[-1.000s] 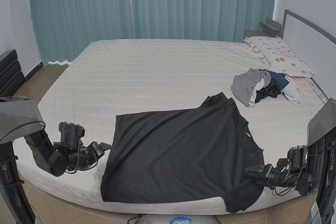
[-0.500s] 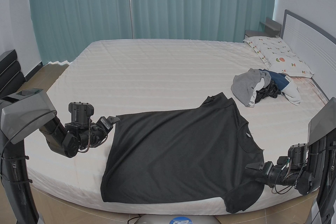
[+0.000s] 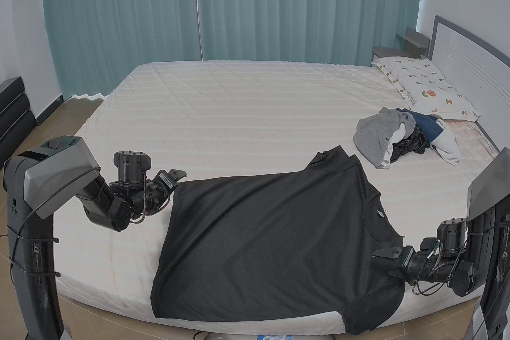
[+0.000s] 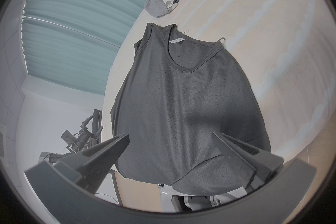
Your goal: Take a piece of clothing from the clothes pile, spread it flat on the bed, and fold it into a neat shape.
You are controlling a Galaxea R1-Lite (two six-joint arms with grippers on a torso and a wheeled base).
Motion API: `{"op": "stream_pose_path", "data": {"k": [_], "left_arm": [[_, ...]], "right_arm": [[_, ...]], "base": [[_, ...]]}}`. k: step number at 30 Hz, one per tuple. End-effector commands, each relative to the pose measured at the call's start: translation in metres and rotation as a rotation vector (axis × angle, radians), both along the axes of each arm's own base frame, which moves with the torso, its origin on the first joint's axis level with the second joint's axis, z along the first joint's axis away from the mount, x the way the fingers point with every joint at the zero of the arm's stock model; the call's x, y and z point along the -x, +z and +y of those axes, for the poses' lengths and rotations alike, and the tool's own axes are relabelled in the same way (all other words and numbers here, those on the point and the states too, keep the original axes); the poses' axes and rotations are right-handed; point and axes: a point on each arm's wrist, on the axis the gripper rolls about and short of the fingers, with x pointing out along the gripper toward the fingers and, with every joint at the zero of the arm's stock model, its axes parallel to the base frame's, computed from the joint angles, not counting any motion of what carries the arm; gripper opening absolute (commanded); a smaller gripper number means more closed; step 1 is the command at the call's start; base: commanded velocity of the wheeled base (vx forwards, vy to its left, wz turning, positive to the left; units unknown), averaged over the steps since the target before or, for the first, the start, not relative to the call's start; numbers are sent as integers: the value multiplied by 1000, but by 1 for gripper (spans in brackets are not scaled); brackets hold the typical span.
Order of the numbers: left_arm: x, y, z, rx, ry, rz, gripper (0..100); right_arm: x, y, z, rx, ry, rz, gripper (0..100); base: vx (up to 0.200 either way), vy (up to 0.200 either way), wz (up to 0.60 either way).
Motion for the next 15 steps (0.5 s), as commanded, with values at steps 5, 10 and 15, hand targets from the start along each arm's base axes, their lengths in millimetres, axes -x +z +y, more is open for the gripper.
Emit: {"op": "stream_pose_path", "data": {"k": [5,10,15], "left_arm": [[-57,-22,-9,-39,64,-75,100],[-84,-19,-10,-40,70,-45,100],[-94,-38,-13,-59,68,-43,100]], "right_arm": [[0,0,0,2,4,-9,100],[0,0,1,3,5,-9,100],[0,0,1,4,6,-9,100]], "base": [[0,0,0],[0,0,0],[0,0,0]]}}
